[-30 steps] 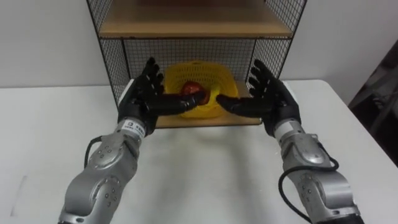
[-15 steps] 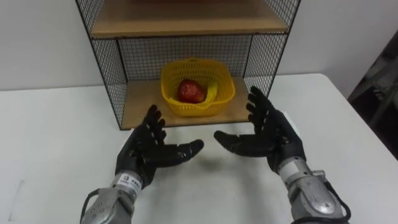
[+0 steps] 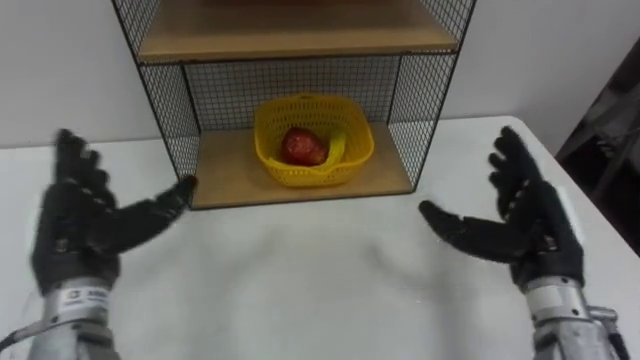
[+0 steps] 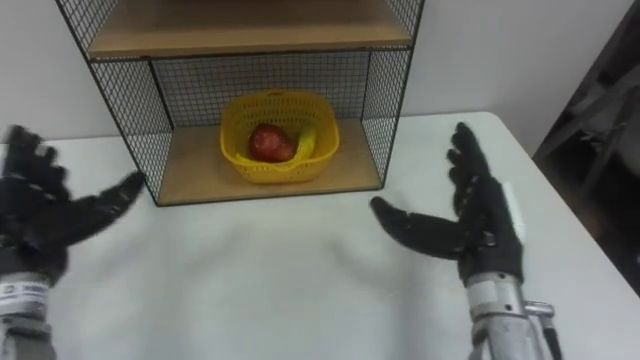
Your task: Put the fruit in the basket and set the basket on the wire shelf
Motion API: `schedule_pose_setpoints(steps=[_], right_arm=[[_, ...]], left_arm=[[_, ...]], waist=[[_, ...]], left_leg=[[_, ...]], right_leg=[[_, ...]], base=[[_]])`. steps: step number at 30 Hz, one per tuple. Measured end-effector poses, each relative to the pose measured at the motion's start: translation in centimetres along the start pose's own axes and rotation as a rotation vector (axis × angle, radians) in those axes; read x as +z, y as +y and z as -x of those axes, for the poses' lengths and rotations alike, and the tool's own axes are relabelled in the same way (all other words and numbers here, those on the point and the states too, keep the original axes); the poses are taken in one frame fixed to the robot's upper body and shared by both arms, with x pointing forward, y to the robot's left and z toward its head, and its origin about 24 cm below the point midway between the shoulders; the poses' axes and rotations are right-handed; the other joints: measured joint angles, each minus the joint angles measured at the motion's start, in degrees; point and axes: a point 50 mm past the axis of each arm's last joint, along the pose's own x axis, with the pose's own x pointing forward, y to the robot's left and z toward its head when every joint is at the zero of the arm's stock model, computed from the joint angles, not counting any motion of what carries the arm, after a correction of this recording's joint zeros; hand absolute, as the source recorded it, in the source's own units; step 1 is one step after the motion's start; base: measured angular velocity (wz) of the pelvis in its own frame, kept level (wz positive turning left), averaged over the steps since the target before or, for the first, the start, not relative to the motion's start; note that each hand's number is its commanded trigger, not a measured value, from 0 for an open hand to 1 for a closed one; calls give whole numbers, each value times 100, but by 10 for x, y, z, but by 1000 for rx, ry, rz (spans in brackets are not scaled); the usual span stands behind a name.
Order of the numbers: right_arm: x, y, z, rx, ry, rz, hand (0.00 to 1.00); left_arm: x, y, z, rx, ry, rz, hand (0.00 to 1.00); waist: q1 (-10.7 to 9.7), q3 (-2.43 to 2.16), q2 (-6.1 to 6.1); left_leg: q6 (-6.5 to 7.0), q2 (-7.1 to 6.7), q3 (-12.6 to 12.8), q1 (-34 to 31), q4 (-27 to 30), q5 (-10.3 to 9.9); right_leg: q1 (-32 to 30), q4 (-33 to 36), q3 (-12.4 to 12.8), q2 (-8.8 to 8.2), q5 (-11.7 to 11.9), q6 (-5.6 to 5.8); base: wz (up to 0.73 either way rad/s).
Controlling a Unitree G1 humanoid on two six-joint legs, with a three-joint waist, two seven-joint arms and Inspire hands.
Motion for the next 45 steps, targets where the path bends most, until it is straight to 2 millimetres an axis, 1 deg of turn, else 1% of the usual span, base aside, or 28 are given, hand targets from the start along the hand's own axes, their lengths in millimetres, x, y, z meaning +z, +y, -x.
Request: schedule_pose_setpoints(steps=[2, 6, 9, 12, 13, 14, 16, 17, 18, 19, 20, 22, 23, 25, 26, 27, 28, 29, 30, 31, 32, 34, 35, 37, 40, 41, 44, 45], right_arm=[[15, -22, -5, -101, -69, 54, 0], [56, -69, -10, -337, -264, 223, 0], [86, -99, -13, -532, -403, 310, 0], [113, -130, -4, -734, -522, 324, 0], [122, -142, 0, -817, -559, 323, 0], [125, -148, 2, -856, -576, 319, 0], [129, -173, 14, -1021, -601, 272, 0], [127, -181, 16, -1059, -590, 248, 0], [122, -197, 22, -1150, -554, 199, 0], [114, -213, 31, -1243, -503, 148, 0], [110, -221, 36, -1288, -473, 130, 0], [87, -250, 60, -1482, -333, 40, 0], [80, -256, 67, -1532, -297, 8, 0], [44, -274, 93, -1691, -100, -114, 0], [35, -277, 99, -1717, -48, -148, 0], [15, -281, 112, -1768, 50, -219, 0], [-6, -283, 129, -1830, 149, -283, 0], [-17, -284, 140, -1865, 211, -311, 0], [-39, -281, 160, -1921, 323, -363, 0], [-63, -272, 184, -1969, 449, -378, 0], [-74, -265, 195, -1987, 512, -382, 0], [-110, -232, 238, -2022, 759, -373, 0], [-117, -223, 247, -2020, 824, -362, 0], [-138, -186, 278, -1926, 1087, -252, 0], [-154, -153, 299, -1739, 1354, -170, 0], [-157, -147, 298, -1691, 1390, -163, 0], [-166, -130, 298, -1476, 1535, -126, 0], [-171, -123, 293, -1376, 1577, -102, 0]], left_arm=[[23, 17, -5, 131, -122, -9, 0], [72, 61, -13, 439, -402, -105, 0], [106, 91, -11, 635, -573, -166, 0], [136, 116, -2, 825, -724, -184, 0], [145, 124, 3, 899, -775, -183, 0], [149, 128, 6, 931, -797, -187, 0], [162, 146, 12, 1035, -846, -196, 0], [164, 151, 14, 1064, -849, -198, 0], [165, 163, 18, 1131, -842, -208, 0], [162, 175, 21, 1197, -807, -192, 0], [158, 182, 23, 1235, -778, -177, 0], [140, 216, 35, 1398, -611, -100, 0], [134, 223, 39, 1434, -565, -82, 0], [112, 244, 51, 1553, -408, -27, 0], [106, 250, 56, 1583, -369, -16, 0], [90, 261, 68, 1647, -280, -19, 0], [73, 269, 78, 1698, -187, 4, 0], [62, 273, 84, 1728, -125, 10, 0], [40, 280, 99, 1780, -6, 21, 0], [17, 284, 118, 1826, 117, 24, 0], [6, 285, 129, 1849, 171, 33, 0], [-35, 278, 178, 1945, 375, 68, 0], [-43, 275, 189, 1961, 428, 62, 0], [-74, 255, 231, 1977, 634, 32, 0], [-99, 232, 268, 1942, 866, -1, 0], [-103, 229, 273, 1913, 912, -15, 0], [-114, 216, 290, 1622, 1193, -187, 0], [-120, 211, 292, 1440, 1327, -291, 0]], waist=[[25, 10, 15], [122, 20, 52], [145, 4, 48], [161, 19, 44], [154, 11, 27], [153, 9, 31], [151, 32, -34], [154, 9, -24], [153, -3, -57], [155, -5, -62], [142, -6, -58], [109, -32, -16], [107, -40, -6], [63, -65, -13], [58, -74, -13], [0, -80, -2], [-19, -82, 1], [-17, -86, 7], [-42, -90, 12], [-103, -96, 4], [-109, -105, -11], [-132, -130, -12], [-139, -131, -14], [-139, -136, -20], [-121, -137, -20], [-89, -138, -21], [-51, -141, -27], [-67, -142, -27]], left_leg=[[-3, 0, -7, -10, 1, -1], [-29, 0, -8, -6, 1, -17], [-31, -4, 27, -65, 5, -19], [-40, 0, 16, -117, 10, -26], [-40, -1, 16, -140, 15, -25], [-40, -2, 16, -148, 21, -25], [-51, -1, 2, -172, 89, -59], [-53, -1, 2, -180, 93, -64], [-55, -7, 6, -195, 110, -76], [-58, -11, -8, -206, 138, -93], [-57, -15, -18, -221, 157, -101], [-62, -11, -68, -333, 267, -146], [-63, -8, -74, -367, 295, -158], [-69, -5, -84, -384, 291, -159], [-69, -5, -93, -386, 287, -160], [-70, -15, -135, -404, 287, -158], [-76, -21, -159, -421, 285, -154], [-77, -21, -165, -435, 286, -153], [-81, -22, -183, -455, 288, -150], [-89, -12, -192, -459, 284, -145], [-97, -10, -197, -457, 280, -141], [-98, -6, -199, -434, 283, -142], [-98, -5, -199, -418, 285, -143], [-51, -2, -182, -336, 284, -186], [-52, 1, -148, -222, 279, -226], [-58, 6, -121, -203, 279, -232], [-61, 28, -56, -132, 280, -244], [-61, 29, -56, -121, 281, -244]], right_leg=[[-1, -10, -15, -2, 6, -8], [-32, -4, -17, -2, -20, 23], [-151, 98, 18, -4, -64, 31], [-193, 98, 13, -3, -75, 28], [-209, 113, 14, -5, -72, 22], [-204, 134, 14, -7, -77, 14], [-259, 220, -9, -16, -147, 24], [-279, 250, -6, -17, -162, 22], [-323, 327, 0, -27, -204, 24], [-325, 347, -11, -33, -229, 32], [-332, 365, -29, -40, -243, 33], [-385, 382, -84, -44, -258, 26], [-408, 389, -95, -44, -260, 22], [-427, 410, -109, -43, -273, 7], [-423, 407, -120, -45, -274, 6], [-404, 404, -155, -55, -277, 4], [-411, 413, -173, -62, -281, -6], [-422, 417, -186, -66, -283, -13], [-426, 410, -257, -92, -288, -26], [-405, 385, -302, -101, -292, -24], [-400, 383, -295, -99, -296, -22], [-372, 385, -287, -96, -309, -12], [-352, 382, -288, -96, -310, -11], [-289, 394, -262, -95, -343, -39], [-189, 391, -199, -80, -341, -26], [-178, 389, -175, -75, -337, -20], [-96, 371, -157, -74, -321, 3], [-69, 353, -162, -77, -288, 42]], base=[[4], [0], [-4], [0], [0], [0], [4], [0], [0], [4], [12], [10], [4], [2], [7], [13], [13], [13], [14], [16], [11], [2], [0], [-6], [-8], [-13], [0], [13]])
